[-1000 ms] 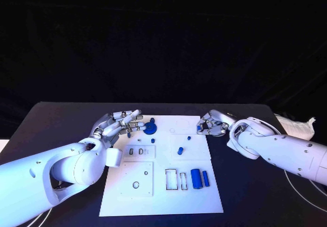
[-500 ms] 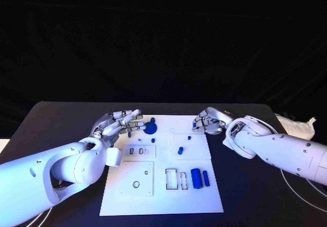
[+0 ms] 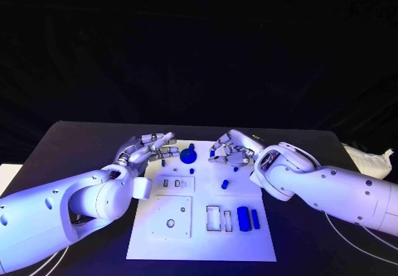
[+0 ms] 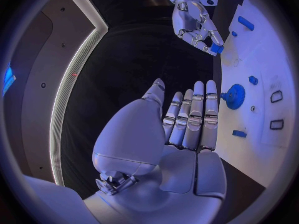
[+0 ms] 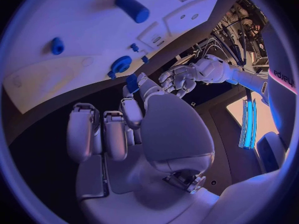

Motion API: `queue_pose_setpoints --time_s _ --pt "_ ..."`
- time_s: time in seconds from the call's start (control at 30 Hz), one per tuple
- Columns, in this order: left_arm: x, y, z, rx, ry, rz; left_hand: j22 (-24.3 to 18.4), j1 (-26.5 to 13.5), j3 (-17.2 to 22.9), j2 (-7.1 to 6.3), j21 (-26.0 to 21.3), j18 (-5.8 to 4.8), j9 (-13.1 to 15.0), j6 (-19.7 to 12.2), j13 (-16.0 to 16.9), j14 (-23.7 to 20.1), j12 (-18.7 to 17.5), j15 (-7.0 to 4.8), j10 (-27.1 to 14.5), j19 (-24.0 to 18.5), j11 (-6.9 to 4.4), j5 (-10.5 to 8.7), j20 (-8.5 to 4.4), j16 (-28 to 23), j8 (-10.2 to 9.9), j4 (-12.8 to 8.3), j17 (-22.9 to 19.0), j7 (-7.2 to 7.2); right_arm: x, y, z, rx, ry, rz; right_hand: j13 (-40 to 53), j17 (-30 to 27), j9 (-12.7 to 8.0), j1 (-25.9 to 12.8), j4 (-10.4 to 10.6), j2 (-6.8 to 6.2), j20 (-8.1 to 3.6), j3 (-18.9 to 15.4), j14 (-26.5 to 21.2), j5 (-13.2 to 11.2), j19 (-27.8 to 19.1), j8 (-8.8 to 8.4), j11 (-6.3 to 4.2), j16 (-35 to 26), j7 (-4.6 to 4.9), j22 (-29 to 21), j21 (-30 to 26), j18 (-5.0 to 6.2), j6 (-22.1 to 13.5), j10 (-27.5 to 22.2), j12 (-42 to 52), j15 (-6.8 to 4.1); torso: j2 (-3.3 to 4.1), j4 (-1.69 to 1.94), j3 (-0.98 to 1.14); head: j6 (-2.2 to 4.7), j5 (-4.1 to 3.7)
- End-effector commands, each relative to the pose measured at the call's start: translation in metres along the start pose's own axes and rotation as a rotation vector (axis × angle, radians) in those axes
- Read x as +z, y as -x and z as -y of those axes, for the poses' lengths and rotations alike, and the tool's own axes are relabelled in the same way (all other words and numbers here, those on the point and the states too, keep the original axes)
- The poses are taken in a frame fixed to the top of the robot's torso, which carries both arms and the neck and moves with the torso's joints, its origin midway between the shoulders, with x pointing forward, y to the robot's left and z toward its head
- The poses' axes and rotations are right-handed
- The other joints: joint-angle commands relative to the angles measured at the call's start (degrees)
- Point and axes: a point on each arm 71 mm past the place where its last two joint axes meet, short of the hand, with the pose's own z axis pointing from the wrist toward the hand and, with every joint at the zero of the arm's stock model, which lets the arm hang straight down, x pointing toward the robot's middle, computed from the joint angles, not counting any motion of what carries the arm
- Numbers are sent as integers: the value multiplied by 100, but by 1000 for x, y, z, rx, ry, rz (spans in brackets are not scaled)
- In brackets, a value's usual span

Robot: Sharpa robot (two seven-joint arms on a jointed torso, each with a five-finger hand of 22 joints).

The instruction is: Assemble the parts on the task board

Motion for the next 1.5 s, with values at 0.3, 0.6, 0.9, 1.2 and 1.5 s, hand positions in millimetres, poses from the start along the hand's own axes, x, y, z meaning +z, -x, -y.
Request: queue_pose_setpoints --time_s 0.3,0.6,0.9,1.2,1.5 --pt "1 -2 1 -8 -11 -16 -7 -3 0 43 -33 66 -8 12 -7 33 -20 1 19 44 30 -13 11 -16 -22 -22 7 35 10 -46 -44 -142 21 -92 -98 637 103 16 0 46 -33 14 432 84 -16 -4 -68 -42 -199 -33 -37 -81 132 46 -63 -21 0 -1 -11 -33 203" --pt "2 -3 1 -10 -10 -18 -7 -3 0 43 -33 66 -8 12 -7 33 -20 1 19 44 30 -13 11 -16 -22 -22 7 35 18 -74 -58 -172 13 -145 -103 623 101 21 -6 61 -29 24 430 116 -21 -11 -61 -51 -193 -45 -44 -79 120 42 -76 -15 7 10 -4 -52 250" --pt "3 -4 0 -11 -10 -21 -10 -4 5 47 -35 66 -7 17 -6 35 -18 1 24 45 28 -12 11 -20 -21 -26 9 32 21 -84 -64 -189 14 -169 -96 625 102 23 -10 65 -26 28 430 135 -23 -10 -61 -51 -192 -52 -48 -78 121 45 -66 -13 4 10 -4 -84 252" --pt "3 -5 0 -12 -9 -23 -10 -4 5 47 -35 66 -7 17 -6 35 -18 1 24 45 28 -12 11 -20 -21 -26 9 32 22 -92 -68 -200 16 -184 -96 625 102 23 -10 65 -26 28 430 135 -23 -10 -61 -51 -192 -52 -48 -78 121 45 -66 -13 5 16 -1 -85 245" --pt "3 -5 0 -12 -9 -23 -10 -4 5 47 -35 66 -7 17 -6 35 -18 1 24 45 28 -12 11 -20 -21 -26 9 32 24 -95 -64 -212 0 -199 -110 616 101 17 -15 52 -23 22 429 157 -26 -13 -56 -57 -187 -60 -53 -76 114 35 -92 -10 2 9 -4 -102 256"
